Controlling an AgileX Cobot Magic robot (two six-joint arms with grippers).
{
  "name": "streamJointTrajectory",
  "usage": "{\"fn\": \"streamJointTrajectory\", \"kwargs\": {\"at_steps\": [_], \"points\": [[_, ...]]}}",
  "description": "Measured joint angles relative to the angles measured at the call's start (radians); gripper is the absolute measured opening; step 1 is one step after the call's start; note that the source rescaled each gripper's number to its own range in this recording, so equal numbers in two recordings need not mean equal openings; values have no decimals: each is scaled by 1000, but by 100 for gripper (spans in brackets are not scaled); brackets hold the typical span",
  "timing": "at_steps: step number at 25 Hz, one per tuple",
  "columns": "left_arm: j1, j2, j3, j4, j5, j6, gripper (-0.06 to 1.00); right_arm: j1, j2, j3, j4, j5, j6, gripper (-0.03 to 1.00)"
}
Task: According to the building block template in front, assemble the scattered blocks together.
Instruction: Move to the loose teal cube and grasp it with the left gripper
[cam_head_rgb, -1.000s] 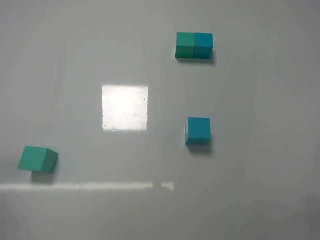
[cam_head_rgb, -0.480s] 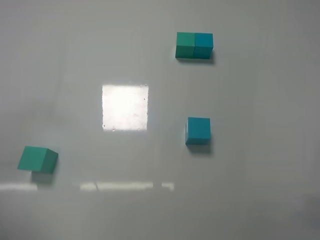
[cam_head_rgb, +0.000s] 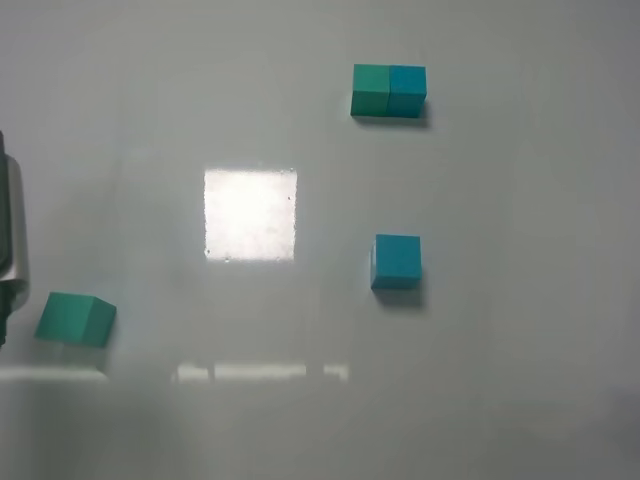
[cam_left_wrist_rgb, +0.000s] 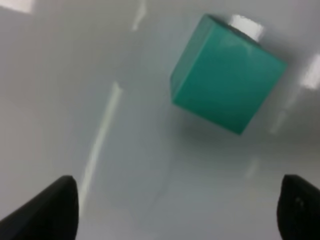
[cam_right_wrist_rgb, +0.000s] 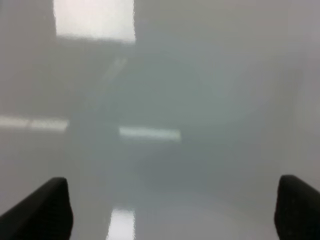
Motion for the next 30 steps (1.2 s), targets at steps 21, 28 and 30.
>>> {"fn": "streamJointTrajectory", "kwargs": {"at_steps": [21, 28, 30], "points": [[-83, 180, 61, 123, -21, 155, 87, 0, 0, 0, -5, 0, 1, 90], [-83, 201, 63, 124, -86, 156, 86, 0, 0, 0, -5, 0, 1, 90], [-83, 210, 66, 119, -91, 157, 86, 0, 0, 0, -5, 0, 1, 90]]}}
